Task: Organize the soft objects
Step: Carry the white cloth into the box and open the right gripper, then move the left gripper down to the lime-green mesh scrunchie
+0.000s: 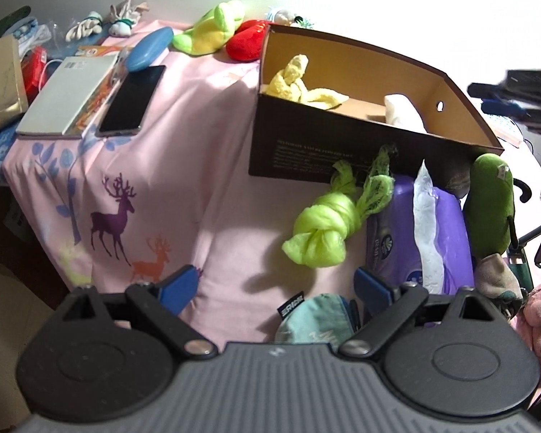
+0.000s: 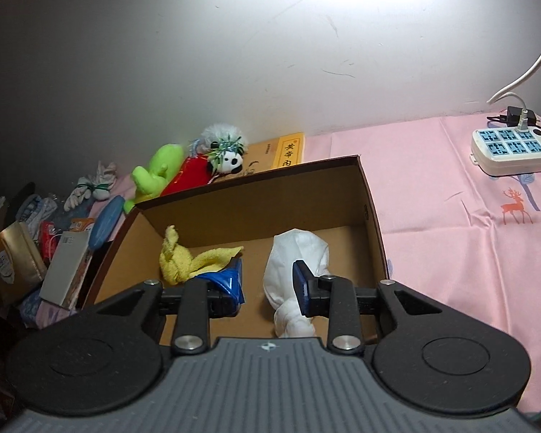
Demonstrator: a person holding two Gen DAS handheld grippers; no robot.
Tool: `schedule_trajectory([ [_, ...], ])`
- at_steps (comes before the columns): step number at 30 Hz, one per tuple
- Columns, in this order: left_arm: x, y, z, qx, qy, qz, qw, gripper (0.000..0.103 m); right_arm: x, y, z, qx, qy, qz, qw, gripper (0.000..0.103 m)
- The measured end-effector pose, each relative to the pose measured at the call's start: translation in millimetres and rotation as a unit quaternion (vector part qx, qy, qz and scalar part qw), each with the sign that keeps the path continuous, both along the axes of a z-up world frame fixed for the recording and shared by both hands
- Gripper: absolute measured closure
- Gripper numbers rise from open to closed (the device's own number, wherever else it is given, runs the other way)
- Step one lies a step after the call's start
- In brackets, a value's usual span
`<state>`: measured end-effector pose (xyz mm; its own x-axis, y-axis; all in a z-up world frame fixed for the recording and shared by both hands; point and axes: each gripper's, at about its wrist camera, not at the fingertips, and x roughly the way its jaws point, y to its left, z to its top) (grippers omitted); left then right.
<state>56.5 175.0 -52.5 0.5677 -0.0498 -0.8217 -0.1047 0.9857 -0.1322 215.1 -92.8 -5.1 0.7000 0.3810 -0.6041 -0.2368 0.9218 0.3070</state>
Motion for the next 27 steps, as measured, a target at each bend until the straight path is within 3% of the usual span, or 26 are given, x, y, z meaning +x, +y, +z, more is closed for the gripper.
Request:
schedule_trajectory([
  [5, 10, -10, -1, 0.013, -0.007, -0.018, 0.9997, 0.009, -76, -14, -6, -0.028, -0.039, 0.006, 0.999, 0.09],
  [9, 20, -18, -5, 0.03, -0.004, -0.036, 0.9989, 0.009, -117, -24, -25, -0.051, -0.022, 0.004, 0.998, 0.09],
  [14, 34, -19, -14, 0.043, -0.004, -0.067, 0.9968, 0.009, -136, -36, -41, -0.004, 0.027, -0.021, 0.999, 0.09],
  [20, 54, -13, -22, 0.016, 0.003, -0.078, 0.9968, 0.01, -148, -42, -59, 0.052, 0.07, -0.057, 0.995, 0.09],
  [27, 69, -25, -37, 0.022, 0.004, -0.109, 0.9938, 0.01, -155, -50, -64, 0.064, 0.081, -0.081, 0.991, 0.09],
])
